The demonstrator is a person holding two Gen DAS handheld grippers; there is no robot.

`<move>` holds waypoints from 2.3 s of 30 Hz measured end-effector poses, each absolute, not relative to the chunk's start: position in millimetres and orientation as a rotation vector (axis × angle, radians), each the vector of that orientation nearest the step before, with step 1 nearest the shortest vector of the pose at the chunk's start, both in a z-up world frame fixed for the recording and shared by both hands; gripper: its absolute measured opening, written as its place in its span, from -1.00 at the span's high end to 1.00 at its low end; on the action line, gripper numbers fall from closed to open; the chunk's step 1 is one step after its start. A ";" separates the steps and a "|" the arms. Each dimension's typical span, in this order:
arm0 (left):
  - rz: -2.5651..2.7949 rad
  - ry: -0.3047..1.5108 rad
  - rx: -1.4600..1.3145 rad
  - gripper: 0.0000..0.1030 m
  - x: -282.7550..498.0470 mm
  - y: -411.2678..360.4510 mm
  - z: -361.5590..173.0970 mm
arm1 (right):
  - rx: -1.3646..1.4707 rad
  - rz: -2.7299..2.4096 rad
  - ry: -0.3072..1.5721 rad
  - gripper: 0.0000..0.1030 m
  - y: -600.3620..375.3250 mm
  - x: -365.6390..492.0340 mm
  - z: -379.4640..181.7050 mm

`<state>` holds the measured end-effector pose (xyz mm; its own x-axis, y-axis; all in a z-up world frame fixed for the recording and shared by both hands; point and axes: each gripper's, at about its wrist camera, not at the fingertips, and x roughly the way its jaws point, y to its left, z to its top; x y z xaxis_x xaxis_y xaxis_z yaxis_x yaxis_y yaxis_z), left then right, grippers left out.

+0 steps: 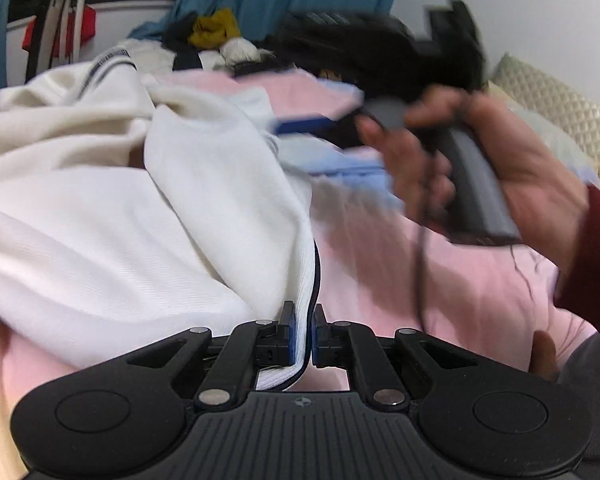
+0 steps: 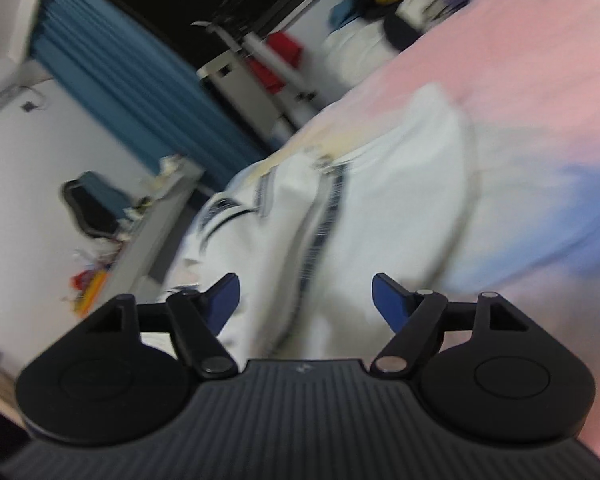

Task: Fold clothes

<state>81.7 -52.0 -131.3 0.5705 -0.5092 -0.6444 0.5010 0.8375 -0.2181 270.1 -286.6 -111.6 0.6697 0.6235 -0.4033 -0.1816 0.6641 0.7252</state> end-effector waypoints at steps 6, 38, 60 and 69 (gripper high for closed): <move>-0.632 0.763 -0.062 0.85 97.4 -47.2 -140.0 | 0.639 0.581 0.731 0.24 -251.2 290.2 -129.5; -0.688 0.761 -0.048 0.81 80.0 -42.5 -141.0 | 1.069 -0.110 0.740 0.76 -405.1 110.8 -128.3; -0.685 0.805 -0.085 0.81 85.3 -46.5 -146.2 | 0.248 0.200 0.714 -0.16 -337.9 266.3 -104.9; -0.725 0.759 -0.103 0.77 81.7 -46.9 -141.7 | 0.560 0.076 0.590 0.83 -409.4 255.0 -95.2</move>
